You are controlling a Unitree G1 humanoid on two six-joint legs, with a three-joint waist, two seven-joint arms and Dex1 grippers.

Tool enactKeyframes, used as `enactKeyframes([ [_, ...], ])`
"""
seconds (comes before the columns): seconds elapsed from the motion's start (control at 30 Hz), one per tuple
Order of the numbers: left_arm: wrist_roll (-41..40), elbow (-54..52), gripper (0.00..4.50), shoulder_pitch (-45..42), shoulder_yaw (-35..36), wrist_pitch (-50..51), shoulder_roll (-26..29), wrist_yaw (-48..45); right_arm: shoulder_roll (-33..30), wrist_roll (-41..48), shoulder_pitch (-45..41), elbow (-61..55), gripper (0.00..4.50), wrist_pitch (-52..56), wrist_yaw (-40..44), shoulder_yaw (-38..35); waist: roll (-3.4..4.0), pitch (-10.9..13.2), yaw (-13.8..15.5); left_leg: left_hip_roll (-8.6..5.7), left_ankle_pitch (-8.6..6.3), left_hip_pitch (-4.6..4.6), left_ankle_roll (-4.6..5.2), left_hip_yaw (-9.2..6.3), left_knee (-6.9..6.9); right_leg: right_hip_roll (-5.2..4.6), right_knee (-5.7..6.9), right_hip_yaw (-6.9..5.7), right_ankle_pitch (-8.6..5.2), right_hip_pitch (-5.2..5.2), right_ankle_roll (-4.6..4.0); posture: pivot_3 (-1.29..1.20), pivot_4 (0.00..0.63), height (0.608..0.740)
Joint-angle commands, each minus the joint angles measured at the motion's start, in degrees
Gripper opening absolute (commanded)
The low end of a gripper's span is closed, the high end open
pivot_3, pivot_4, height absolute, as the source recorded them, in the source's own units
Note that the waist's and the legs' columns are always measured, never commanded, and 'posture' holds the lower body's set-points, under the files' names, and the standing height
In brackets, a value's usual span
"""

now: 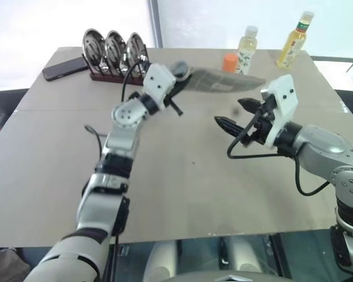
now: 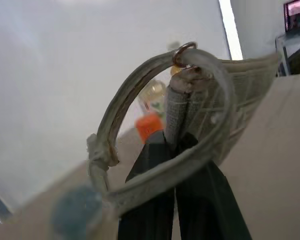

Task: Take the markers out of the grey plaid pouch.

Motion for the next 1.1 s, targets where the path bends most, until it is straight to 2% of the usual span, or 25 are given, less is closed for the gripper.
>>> enactKeyframes([
  [0.03, -11.3, -12.8, 0.11, 1.6, 4.5, 14.9, -1.5, 2.7, 0.0, 0.4, 0.2, -3.4, 4.5, -0.6, 0.2, -1.7, 0.0, 0.0, 0.3, 0.0, 0.0, 0.03, 0.0, 0.0, 0.02, 0.0, 0.04, 0.01, 0.0, 0.01, 0.0, 0.0, 0.15, 0.74],
  [0.17, -17.1, -20.7, 0.11, 10.6, 5.7, 20.6, -2.4, 1.2, -0.6, 0.4, 2.0, -4.8, 4.5, 0.2, 0.6, -1.2, 0.01, 0.0, 0.7, -0.01, 0.0, 0.23, 0.0, 0.01, 0.13, -0.01, 0.06, 0.03, -0.01, 0.23, -0.01, 0.0, 0.15, 0.74],
  [0.33, -16.8, -23.9, 0.11, 20.6, 4.2, 21.5, 0.4, -3.4, -0.1, 9.1, 3.2, -5.5, 4.5, 2.6, 0.7, -2.9, 0.06, 0.0, 0.7, -0.02, 0.0, 0.21, 0.0, 0.01, 0.2, 0.01, -0.12, 0.05, 0.0, 0.32, -0.03, 0.0, 0.15, 0.74],
  [0.47, -16.3, -25.3, 0.11, 24.5, 2.9, 21.2, 1.5, -5.7, 1.0, 11.5, 0.8, -5.4, 4.5, 3.1, -0.3, -0.6, 0.06, 0.0, 1.0, -0.01, 0.0, 0.18, 0.0, -0.08, 0.21, 0.02, -0.11, -0.02, -0.02, 0.31, -0.07, 0.0, 0.15, 0.74],
  [0.63, -15.2, -25.2, 0.11, 25.9, 2.7, 19.3, 2.1, -6.6, 2.6, 8.0, -4.0, -2.3, 4.5, 3.8, -0.2, 3.8, 0.07, 0.0, 0.9, -0.02, 0.0, 0.2, 0.0, -0.04, 0.26, 0.01, -0.14, 0.04, -0.13, 0.33, -0.27, 0.0, 0.15, 0.74],
  [0.87, -11.3, -26.5, 0.11, 31.2, 1.0, 10.9, 4.4, -12.0, 5.3, -4.5, -10.5, 5.5, 4.5, 2.8, 3.7, 15.8, 0.1, 0.0, 0.6, -0.03, 0.0, 0.19, 0.0, -0.02, 0.13, 0.02, -0.18, 0.08, -0.11, 0.27, -0.25, 0.0, 0.15, 0.74],
  [0.97, -9.7, -26.3, 0.11, 32.2, 0.7, 7.5, 5.2, -13.3, 6.8, -6.9, -12.8, 8.6, 4.5, 3.1, 6.3, 17.5, 0.13, 0.0, 0.8, -0.03, 0.0, 0.18, 0.0, -0.02, 0.1, 0.03, -0.18, 0.07, -0.11, 0.25, -0.25, 0.0, 0.15, 0.74],
  [1.1, -7.7, -25.5, 0.11, 32.1, 0.4, 4.6, 5.6, -13.4, 9.3, -5.2, -15.3, 13.3, 4.5, 7.4, 9.5, 16.4, 0.13, 0.0, 0.8, -0.03, 0.0, 0.17, 0.0, -0.01, 0.12, 0.01, -0.19, 0.06, -0.12, 0.25, -0.27, 0.0, 0.15, 0.74],
])
